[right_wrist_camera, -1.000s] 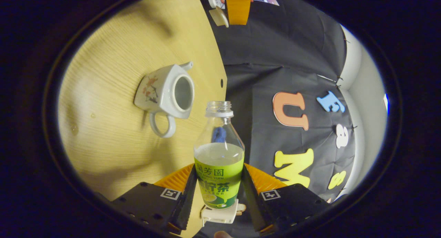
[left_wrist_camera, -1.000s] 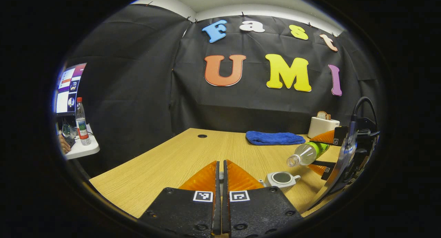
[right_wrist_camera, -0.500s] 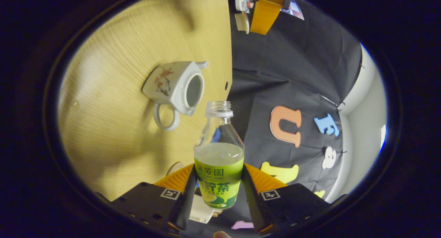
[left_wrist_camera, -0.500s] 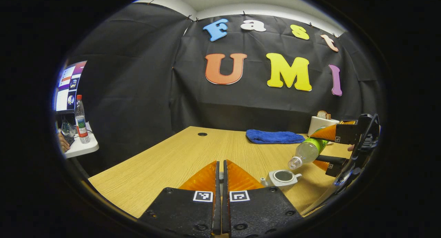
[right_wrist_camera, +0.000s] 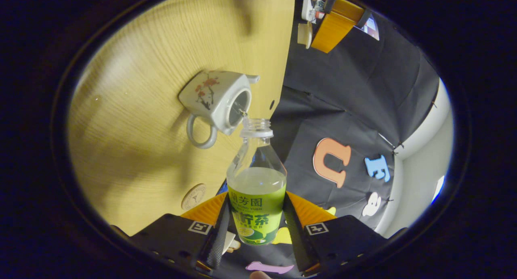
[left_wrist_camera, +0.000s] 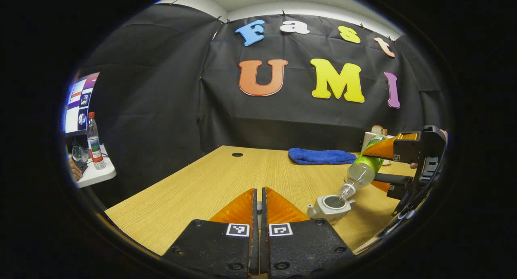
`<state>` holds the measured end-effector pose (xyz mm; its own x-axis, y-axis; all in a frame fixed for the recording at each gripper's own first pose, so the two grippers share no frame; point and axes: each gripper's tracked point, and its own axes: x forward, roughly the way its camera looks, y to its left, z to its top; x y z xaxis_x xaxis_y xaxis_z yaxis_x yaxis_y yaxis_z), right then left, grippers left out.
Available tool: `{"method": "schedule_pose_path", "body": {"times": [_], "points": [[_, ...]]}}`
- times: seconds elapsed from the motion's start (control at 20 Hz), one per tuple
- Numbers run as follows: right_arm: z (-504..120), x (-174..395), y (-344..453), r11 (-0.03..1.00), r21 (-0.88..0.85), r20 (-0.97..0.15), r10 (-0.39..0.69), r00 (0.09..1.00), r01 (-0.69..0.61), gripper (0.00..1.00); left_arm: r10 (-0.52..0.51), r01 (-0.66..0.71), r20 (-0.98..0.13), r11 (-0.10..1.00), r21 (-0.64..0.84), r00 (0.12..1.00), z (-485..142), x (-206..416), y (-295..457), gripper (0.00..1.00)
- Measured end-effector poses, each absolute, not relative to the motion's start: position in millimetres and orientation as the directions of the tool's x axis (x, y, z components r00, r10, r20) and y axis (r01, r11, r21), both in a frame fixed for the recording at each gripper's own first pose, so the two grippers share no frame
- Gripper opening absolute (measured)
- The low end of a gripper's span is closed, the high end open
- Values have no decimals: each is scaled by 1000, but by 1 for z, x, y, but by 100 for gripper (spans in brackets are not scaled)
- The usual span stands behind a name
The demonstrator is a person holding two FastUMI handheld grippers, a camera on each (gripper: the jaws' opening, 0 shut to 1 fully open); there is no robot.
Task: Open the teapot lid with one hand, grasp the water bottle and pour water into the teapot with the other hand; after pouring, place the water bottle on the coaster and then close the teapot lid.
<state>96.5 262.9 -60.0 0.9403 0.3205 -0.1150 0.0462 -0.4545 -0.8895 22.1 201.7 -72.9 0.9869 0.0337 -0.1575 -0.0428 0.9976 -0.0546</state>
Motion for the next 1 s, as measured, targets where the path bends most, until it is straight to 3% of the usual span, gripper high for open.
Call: {"method": "schedule_pose_path", "body": {"times": [1.0], "points": [[-46, 97, 267, -504, -857, -81, 331, 940, 104, 69, 34, -39, -170, 999, -26, 985, -75, 20, 204, 4]]}}
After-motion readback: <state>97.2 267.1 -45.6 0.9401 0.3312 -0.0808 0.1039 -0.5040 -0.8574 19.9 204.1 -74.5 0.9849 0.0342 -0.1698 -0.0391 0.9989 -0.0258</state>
